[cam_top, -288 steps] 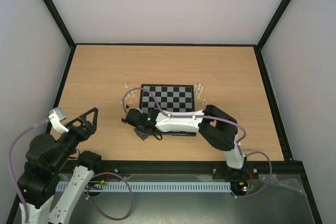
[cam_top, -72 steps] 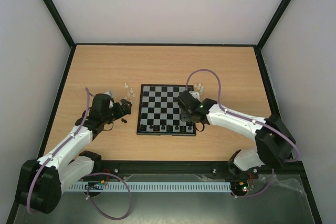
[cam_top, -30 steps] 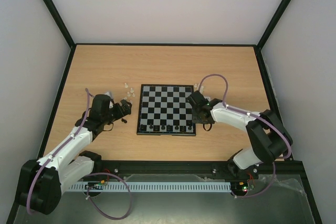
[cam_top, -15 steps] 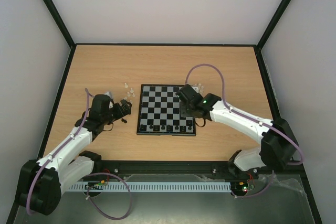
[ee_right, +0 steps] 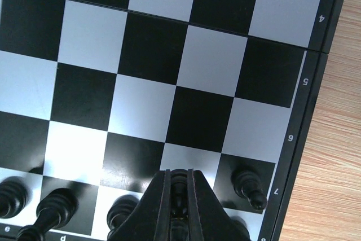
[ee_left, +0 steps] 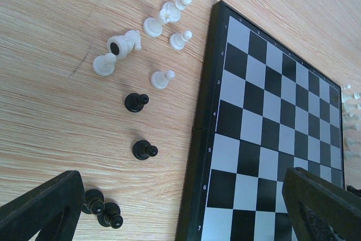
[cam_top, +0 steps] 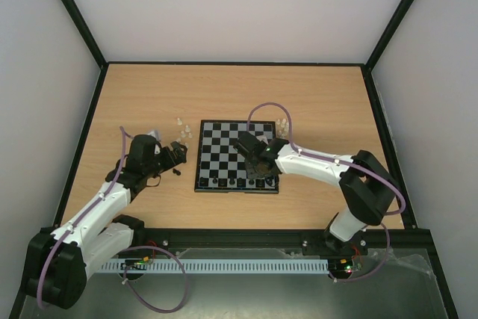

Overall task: Set up the chess pieces on the board
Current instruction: Place the chess piece on the chessboard.

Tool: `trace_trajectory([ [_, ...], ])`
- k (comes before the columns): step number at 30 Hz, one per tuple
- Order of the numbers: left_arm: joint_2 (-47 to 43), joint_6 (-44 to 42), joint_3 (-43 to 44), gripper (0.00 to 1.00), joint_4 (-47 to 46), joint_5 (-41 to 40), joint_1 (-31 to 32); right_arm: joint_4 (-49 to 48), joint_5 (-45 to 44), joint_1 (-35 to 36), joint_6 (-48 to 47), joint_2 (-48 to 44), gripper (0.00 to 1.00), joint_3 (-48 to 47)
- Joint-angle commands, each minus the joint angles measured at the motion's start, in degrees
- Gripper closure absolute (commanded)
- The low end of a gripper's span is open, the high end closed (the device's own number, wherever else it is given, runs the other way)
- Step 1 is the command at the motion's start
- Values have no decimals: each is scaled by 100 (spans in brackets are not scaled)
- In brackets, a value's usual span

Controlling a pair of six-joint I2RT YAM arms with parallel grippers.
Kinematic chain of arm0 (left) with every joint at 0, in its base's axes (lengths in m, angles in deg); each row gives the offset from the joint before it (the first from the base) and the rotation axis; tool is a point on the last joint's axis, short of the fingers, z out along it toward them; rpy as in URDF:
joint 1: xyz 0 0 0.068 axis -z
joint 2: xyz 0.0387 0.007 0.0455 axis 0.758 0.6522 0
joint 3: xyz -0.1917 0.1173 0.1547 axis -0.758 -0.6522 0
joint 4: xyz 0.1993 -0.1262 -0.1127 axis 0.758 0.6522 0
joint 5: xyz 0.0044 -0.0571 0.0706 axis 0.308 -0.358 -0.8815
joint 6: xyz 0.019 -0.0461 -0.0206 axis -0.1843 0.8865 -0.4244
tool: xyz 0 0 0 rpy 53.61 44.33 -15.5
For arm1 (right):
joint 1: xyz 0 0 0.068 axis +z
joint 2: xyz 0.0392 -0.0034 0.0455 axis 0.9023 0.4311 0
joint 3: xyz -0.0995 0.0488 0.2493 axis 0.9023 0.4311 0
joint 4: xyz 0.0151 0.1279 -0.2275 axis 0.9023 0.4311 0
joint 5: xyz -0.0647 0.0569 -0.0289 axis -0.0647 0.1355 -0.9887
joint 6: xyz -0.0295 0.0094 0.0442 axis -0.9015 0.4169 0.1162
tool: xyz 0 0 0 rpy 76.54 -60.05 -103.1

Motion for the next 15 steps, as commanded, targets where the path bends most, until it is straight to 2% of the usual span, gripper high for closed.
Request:
trace_trajectory([
  [1, -66, -37, -50, 1, 28, -21, 11, 216, -105, 30, 98, 180, 98, 27],
  [11, -37, -47, -74, 1, -1, -23, -3, 93, -44, 29, 114, 342, 98, 173],
  [14, -13, -51, -87, 1, -18, -19, 1, 97, -38, 24, 122, 337, 93, 195],
  [15, -18, -51, -88, 1, -20, -19, -2, 91, -28, 26, 125, 328, 88, 196],
])
